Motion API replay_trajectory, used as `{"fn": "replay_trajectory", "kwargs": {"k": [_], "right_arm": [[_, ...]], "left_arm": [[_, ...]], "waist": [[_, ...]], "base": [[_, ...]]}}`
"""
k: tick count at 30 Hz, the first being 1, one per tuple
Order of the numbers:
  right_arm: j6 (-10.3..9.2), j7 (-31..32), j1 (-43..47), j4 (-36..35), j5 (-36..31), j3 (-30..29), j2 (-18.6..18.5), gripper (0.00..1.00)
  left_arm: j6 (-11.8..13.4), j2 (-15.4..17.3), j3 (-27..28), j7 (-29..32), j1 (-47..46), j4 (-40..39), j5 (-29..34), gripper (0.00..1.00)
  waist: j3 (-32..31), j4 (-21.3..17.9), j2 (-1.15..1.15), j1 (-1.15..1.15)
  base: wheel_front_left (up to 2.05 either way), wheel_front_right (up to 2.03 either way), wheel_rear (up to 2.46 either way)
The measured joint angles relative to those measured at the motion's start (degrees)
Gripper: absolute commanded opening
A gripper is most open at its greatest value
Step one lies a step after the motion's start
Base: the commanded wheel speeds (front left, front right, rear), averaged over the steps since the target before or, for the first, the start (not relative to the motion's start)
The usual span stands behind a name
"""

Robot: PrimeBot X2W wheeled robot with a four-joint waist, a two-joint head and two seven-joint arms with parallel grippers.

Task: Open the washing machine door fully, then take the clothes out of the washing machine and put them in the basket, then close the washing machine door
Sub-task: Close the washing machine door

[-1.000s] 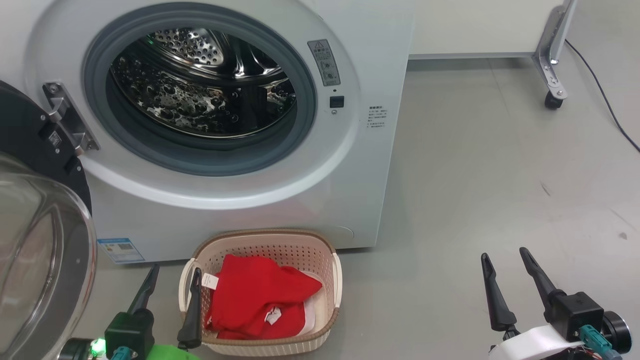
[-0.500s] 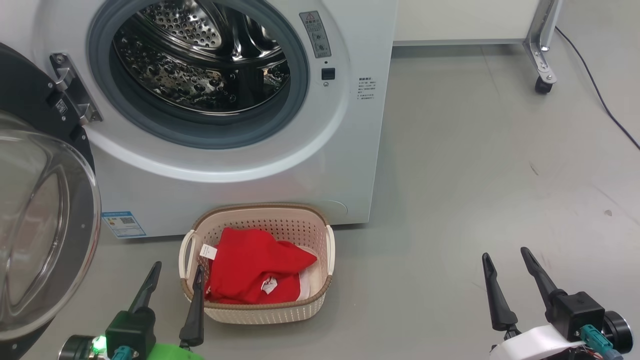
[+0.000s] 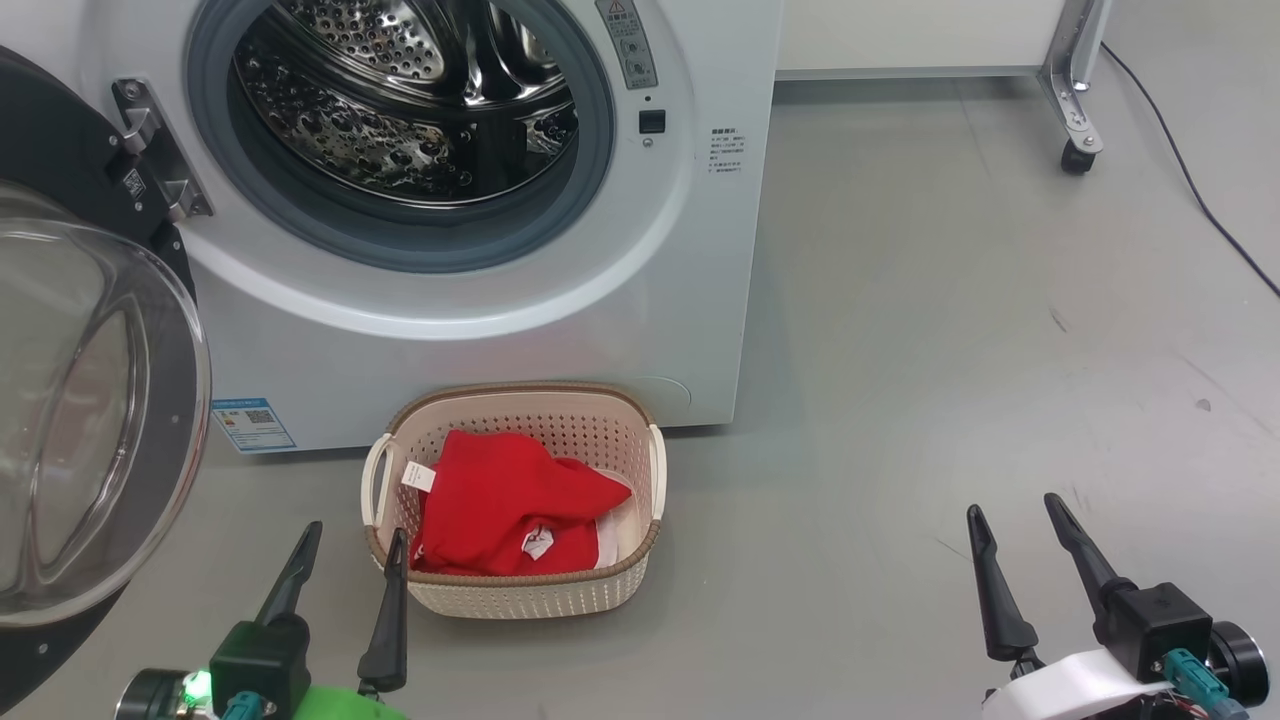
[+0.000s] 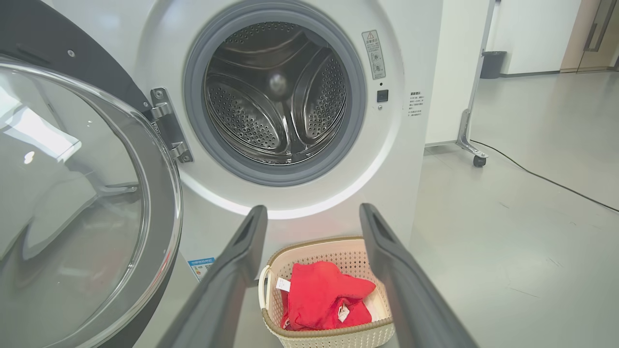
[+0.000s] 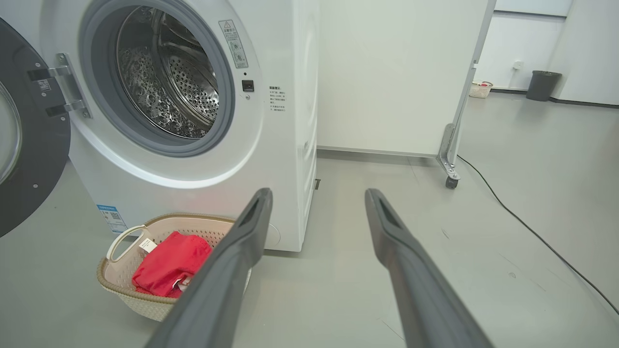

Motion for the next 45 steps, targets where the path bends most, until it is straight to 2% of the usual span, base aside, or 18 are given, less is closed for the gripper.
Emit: {"fn": "replay_trajectory", "kwargs": {"k": [13, 24, 45], "right_arm": [[-0.94, 0.01, 0.0, -0.22, 0.01, -0.65, -0.25, 1.0], [-1.01, 0.0, 0.03, -0.7, 0.13, -1.72, -0.85, 1.0], [-0.99, 0.0, 1.06, -0.85, 0.2, -1.16, -0.87, 1.0]], "left_arm": [[-0.14, 0.03, -0.98, 0.01, -0.07, -0.12, 0.0, 1.0], [-1.12, 0.05, -2.59, 0.0, -1.46, 0.08, 0.83, 1.0], [-1.01, -0.19, -1.64, -0.26, -2.06, 1.99, 0.8, 1.0]], "waist": [[0.01, 0.94, 0.0, 0.0], [0.44, 4.75, 0.0, 0.0], [-0.31, 19.35, 0.0, 0.0]], "base": [[-0.07, 0.07, 0.0], [0.0, 0.0, 0.0], [0.0, 0.0, 0.0]]}}
